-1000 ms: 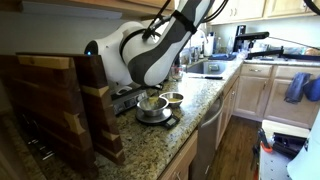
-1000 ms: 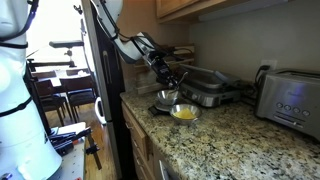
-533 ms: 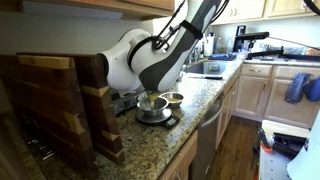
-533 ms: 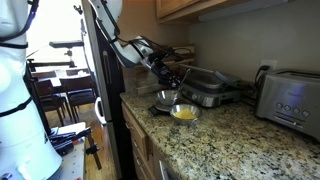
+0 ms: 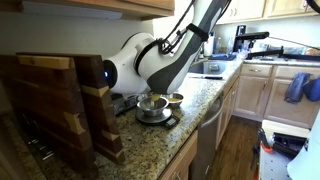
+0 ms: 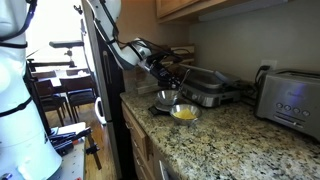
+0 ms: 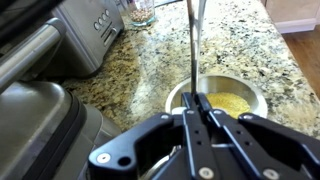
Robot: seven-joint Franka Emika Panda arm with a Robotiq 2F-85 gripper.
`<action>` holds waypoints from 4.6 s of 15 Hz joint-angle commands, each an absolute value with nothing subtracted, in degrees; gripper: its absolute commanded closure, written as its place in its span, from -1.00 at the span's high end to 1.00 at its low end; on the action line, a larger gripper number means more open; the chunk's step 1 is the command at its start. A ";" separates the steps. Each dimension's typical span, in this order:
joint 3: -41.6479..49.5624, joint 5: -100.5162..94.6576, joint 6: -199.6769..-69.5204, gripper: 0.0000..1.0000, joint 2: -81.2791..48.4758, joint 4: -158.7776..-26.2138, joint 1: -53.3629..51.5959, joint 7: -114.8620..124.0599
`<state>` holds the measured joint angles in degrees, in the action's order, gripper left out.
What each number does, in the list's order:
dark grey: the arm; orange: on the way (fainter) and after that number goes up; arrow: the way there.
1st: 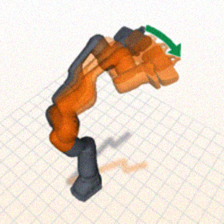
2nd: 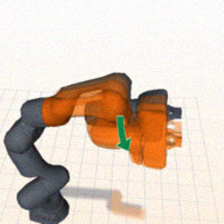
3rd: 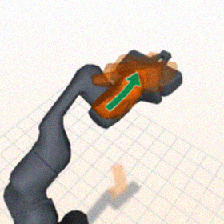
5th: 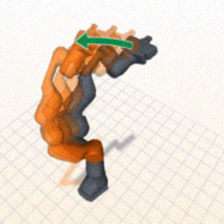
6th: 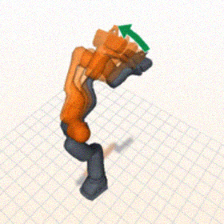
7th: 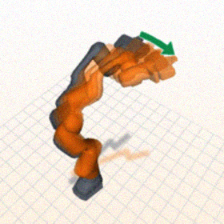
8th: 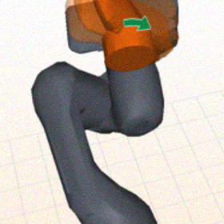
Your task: Use the spoon to scoop out some of the contents from the silver bowl on the right into the bowl on the left
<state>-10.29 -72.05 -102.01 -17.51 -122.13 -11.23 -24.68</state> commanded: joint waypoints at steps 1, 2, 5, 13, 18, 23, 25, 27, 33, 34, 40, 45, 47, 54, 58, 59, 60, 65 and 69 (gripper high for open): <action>-10.78 -74.76 -105.60 -0.94 -11.75 -128.48 -10.12 -22.06; -10.71 -75.44 -106.45 -0.94 -10.96 -129.42 -10.01 -21.42; -10.47 -76.39 -109.35 -0.94 -8.55 -131.77 -9.47 -21.30; -9.05 -82.58 -119.69 -0.94 -2.86 -138.23 -7.91 -18.42; -9.82 -86.62 -122.62 -0.94 -1.07 -140.56 -8.94 -12.42; -11.55 -93.45 -122.83 -0.94 0.25 -142.87 -10.33 -2.77; -11.35 -97.42 -122.07 -0.94 0.37 -143.82 -10.13 0.25; -11.06 -101.59 -121.18 -0.94 0.25 -144.86 -9.91 3.37; -10.15 -113.06 -119.87 -0.94 -0.12 -146.87 -9.31 15.23; -9.90 -114.87 -119.64 -0.94 -0.06 -147.10 -9.10 17.70; -8.05 -122.73 -119.03 -0.94 0.46 -147.88 -7.55 28.88; -6.88 -125.76 -120.80 -0.94 0.36 -147.15 -5.90 35.27; -6.36 -124.24 -123.00 -0.94 0.33 -146.26 -5.30 34.62; -8.02 -106.27 -129.20 -0.94 2.43 -144.65 -6.85 24.94; -9.97 -91.69 -129.03 -0.94 3.99 -143.67 -8.98 17.37; -10.47 -88.50 -128.53 -0.94 4.27 -143.41 -9.54 15.74; -10.95 -85.65 -127.99 -0.94 4.44 -143.15 -10.11 14.32; -13.30 -76.89 -124.21 -0.94 4.35 -142.16 -12.40 11.12; -14.62 -67.96 -118.35 -0.94 4.30 -141.78 -13.56 7.21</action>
